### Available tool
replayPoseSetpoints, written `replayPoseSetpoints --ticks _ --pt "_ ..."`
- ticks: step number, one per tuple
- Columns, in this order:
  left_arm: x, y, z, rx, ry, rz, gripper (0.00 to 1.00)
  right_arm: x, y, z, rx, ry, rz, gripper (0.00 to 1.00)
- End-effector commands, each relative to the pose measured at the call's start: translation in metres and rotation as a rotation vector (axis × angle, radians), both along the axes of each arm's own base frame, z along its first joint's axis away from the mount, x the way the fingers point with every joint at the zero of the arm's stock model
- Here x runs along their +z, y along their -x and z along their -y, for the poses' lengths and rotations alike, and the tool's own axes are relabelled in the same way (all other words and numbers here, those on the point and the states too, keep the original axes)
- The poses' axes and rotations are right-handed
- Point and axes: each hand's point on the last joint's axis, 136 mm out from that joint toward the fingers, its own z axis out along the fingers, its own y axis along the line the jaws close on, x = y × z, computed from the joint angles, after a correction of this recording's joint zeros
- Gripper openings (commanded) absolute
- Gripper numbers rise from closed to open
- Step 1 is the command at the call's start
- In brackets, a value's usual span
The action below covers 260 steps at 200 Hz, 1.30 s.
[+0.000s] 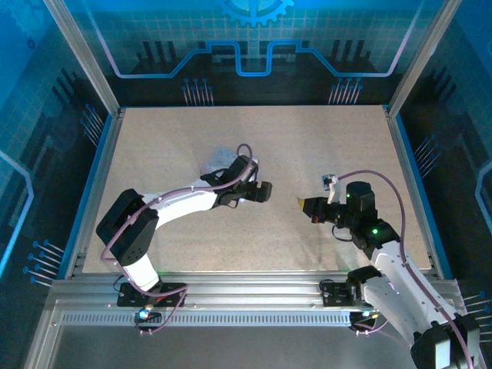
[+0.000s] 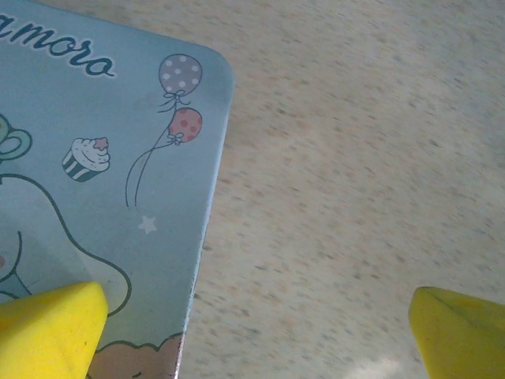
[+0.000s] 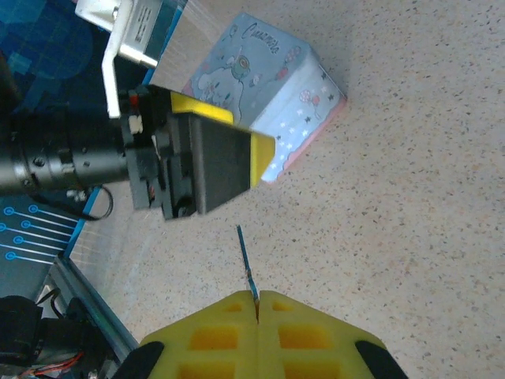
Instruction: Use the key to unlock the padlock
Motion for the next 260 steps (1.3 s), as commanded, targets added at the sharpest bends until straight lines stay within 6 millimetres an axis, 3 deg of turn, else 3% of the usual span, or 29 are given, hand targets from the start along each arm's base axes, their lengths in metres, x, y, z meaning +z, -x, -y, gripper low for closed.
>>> replayPoseSetpoints --ticks 1,34,56,110,147,196,221,260 --pt "-0.045 0.056 0.009 -0.039 -0.022 -0.217 0.99 -0.003 0.004 0.006 -0.003 0.015 -0.013 0.03" --pt "-0.045 0.066 0.037 -0.086 0.024 -0.233 0.99 -0.001 0.004 0.009 -0.009 0.017 -0.013 0.03" --pt "-0.042 0.064 0.043 -0.091 0.056 -0.225 0.99 0.0 0.005 0.008 -0.005 0.013 -0.016 0.03" --pt "-0.003 0.054 0.048 -0.125 0.114 -0.155 0.99 0.006 0.006 0.008 -0.002 0.013 -0.011 0.03" --pt "0.037 0.038 0.035 -0.109 0.19 -0.088 0.99 0.008 0.007 0.008 0.003 0.015 -0.011 0.03" --pt "0.08 0.025 0.0 -0.067 0.289 0.009 0.99 0.009 0.009 0.004 0.017 -0.012 -0.019 0.03" --pt "0.085 0.028 -0.024 -0.039 0.296 0.036 0.99 0.007 0.008 0.0 0.031 -0.025 -0.024 0.03" --pt "0.076 0.04 -0.057 0.0 0.346 0.039 0.99 0.004 0.003 -0.014 0.068 -0.045 -0.035 0.03"
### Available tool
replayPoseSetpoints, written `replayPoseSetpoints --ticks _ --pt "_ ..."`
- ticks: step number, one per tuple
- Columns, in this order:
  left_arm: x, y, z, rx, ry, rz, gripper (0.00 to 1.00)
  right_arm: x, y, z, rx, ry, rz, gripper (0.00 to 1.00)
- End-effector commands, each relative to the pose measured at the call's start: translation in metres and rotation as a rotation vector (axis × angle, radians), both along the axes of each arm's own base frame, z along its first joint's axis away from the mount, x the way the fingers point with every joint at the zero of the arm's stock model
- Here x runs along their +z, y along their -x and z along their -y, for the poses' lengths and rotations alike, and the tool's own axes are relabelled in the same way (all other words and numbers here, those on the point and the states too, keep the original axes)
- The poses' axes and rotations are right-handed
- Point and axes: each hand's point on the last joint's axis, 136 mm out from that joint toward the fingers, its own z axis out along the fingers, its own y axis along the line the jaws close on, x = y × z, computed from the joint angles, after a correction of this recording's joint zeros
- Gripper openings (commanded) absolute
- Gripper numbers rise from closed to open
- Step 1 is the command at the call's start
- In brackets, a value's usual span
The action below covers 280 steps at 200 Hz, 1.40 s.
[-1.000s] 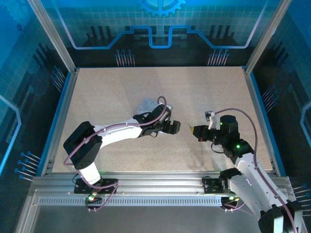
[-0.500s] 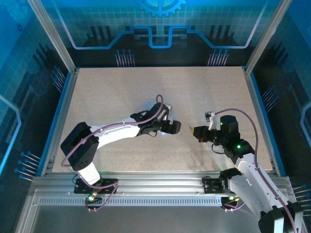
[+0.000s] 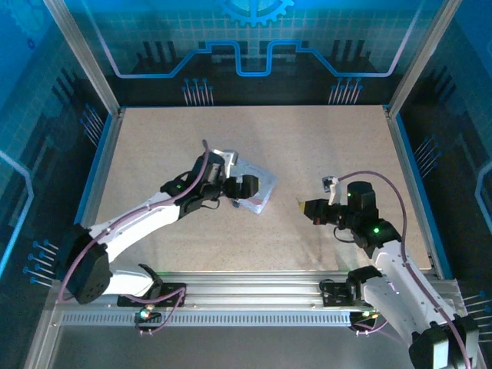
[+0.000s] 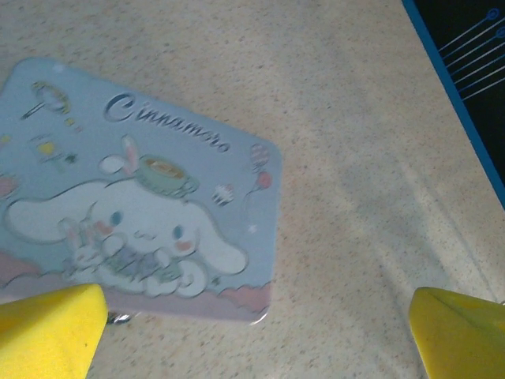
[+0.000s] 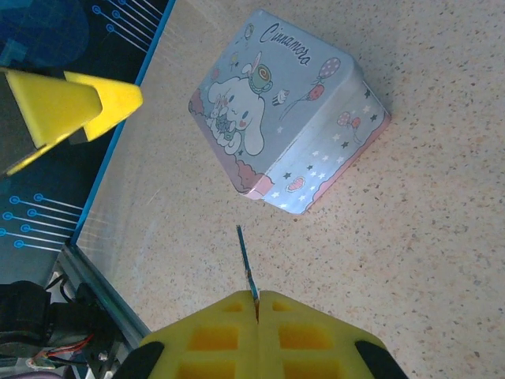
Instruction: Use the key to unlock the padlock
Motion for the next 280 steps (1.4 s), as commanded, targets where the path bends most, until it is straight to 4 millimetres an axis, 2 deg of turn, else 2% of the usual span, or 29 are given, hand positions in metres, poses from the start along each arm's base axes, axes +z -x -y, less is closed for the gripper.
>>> replayPoseSetpoints --ticks 1,43,89,118,166,212,243,280 --pt "-0.005 0.01 -0.014 -0.015 0.026 0.004 0.99 0.009 -0.003 -0.013 0.041 -0.038 0.019 0.03" --pt "-0.024 0.027 -0.034 0.005 0.058 -0.003 0.99 0.003 -0.012 -0.045 0.11 -0.057 0.015 0.03" --pt "-0.046 0.036 -0.032 -0.019 0.096 0.004 0.98 -0.001 -0.025 -0.091 0.206 -0.095 0.001 0.03" --pt "-0.059 0.036 -0.031 -0.025 0.086 -0.009 0.95 -0.007 -0.039 -0.107 0.232 -0.124 -0.017 0.04" --pt "-0.078 0.031 -0.026 -0.038 0.069 -0.04 0.91 -0.018 -0.063 -0.124 0.252 -0.12 -0.035 0.03" --pt "-0.085 0.018 -0.026 -0.029 0.037 0.016 0.91 -0.029 -0.088 -0.135 0.252 -0.091 -0.052 0.03" --pt "-0.086 0.008 -0.023 -0.037 0.019 0.058 0.92 -0.047 -0.096 -0.135 0.233 -0.085 -0.101 0.03" --pt "-0.097 0.003 -0.02 -0.05 -0.002 0.063 0.92 -0.067 -0.098 -0.13 0.223 -0.047 -0.141 0.03"
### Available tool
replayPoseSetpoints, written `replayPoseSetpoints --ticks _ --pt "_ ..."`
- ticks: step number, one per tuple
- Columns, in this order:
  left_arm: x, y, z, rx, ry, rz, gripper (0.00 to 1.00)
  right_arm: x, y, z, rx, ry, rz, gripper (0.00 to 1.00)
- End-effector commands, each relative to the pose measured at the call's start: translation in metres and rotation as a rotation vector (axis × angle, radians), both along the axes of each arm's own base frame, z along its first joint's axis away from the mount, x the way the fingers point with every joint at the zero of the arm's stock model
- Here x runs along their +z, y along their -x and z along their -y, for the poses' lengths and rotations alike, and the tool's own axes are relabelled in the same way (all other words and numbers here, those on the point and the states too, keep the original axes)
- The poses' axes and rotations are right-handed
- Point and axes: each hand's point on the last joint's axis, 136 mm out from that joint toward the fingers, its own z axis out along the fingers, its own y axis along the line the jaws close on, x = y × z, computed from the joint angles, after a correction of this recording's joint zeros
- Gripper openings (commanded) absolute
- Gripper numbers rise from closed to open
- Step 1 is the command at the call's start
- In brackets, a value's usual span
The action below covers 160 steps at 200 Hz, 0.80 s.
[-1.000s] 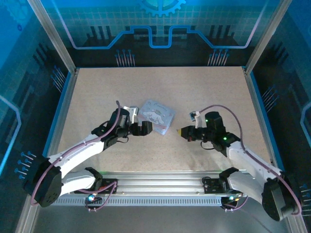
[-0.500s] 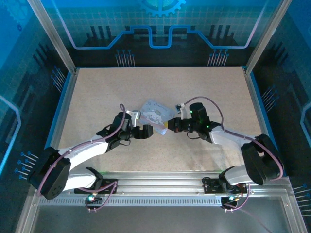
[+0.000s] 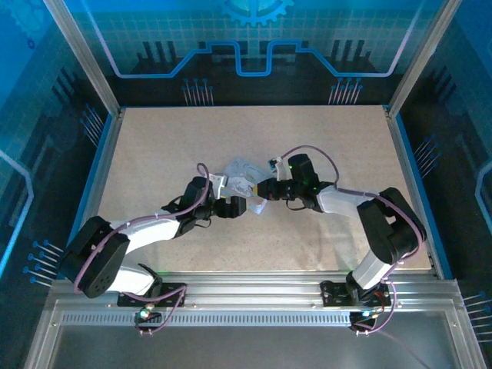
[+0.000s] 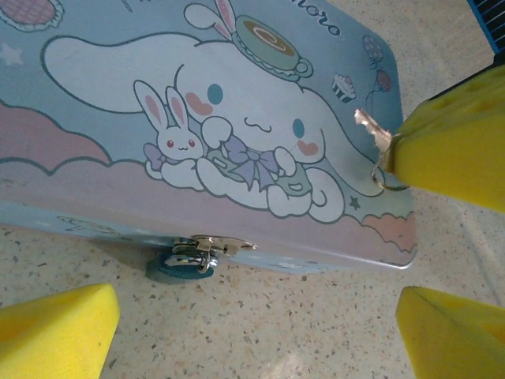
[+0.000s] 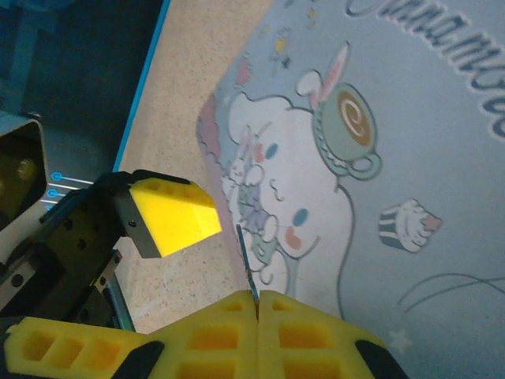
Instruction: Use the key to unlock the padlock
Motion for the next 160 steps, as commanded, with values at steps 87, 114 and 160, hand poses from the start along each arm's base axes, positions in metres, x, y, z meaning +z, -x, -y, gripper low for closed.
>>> replayPoseSetpoints --ticks 87,114,160 --pt "-0.029 -0.014 0.005 -0.043 -0.053 0.028 0.9 -0.029 0.002 0.012 0.0 0.074 -0.063 0.03" --pt "-0.034 -0.015 0.006 -0.054 -0.066 0.032 0.88 -0.03 0.002 0.012 0.001 0.074 -0.066 0.03" --pt "-0.042 -0.018 0.01 -0.082 -0.066 0.031 0.8 -0.03 0.001 0.012 0.004 0.072 -0.066 0.03"
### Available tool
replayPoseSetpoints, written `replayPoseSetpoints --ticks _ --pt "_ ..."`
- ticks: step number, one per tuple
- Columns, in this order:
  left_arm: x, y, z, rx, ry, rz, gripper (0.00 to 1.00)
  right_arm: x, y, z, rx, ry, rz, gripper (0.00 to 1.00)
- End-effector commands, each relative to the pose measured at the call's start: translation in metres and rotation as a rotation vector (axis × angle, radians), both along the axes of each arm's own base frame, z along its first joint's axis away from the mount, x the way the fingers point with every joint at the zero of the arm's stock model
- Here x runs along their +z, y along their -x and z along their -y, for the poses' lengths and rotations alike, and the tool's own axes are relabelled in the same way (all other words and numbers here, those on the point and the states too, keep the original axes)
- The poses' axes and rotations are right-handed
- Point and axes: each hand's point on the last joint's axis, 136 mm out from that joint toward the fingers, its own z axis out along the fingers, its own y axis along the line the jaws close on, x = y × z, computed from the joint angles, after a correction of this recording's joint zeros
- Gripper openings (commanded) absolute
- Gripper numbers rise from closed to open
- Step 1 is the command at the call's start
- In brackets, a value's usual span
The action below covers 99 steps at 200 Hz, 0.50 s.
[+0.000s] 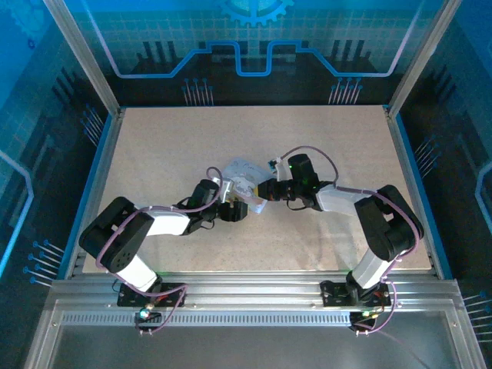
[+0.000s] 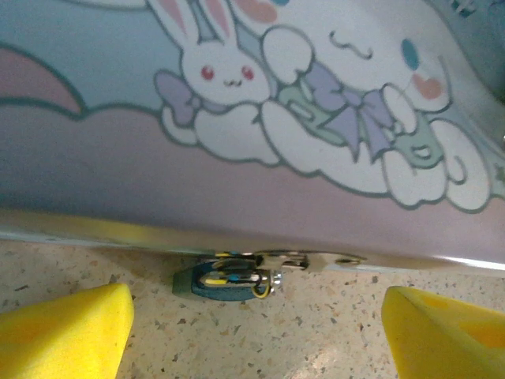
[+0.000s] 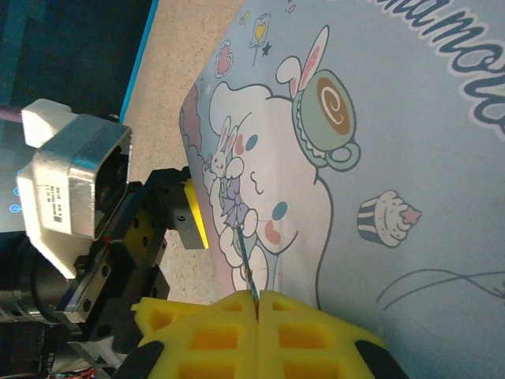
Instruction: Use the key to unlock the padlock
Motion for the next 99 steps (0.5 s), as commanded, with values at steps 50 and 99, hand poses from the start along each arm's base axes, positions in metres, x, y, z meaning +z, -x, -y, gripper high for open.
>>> replayPoseSetpoints --ticks 50,99 --pt "0.002 -0.009 0.016 -0.07 0.056 0.015 0.7 -0.022 0.002 0.009 -0.012 0.058 -0.058 0.03" --pt "0.007 -0.004 0.023 -0.096 0.103 -0.005 0.59 -0.022 0.002 0.009 -0.013 0.056 -0.06 0.03"
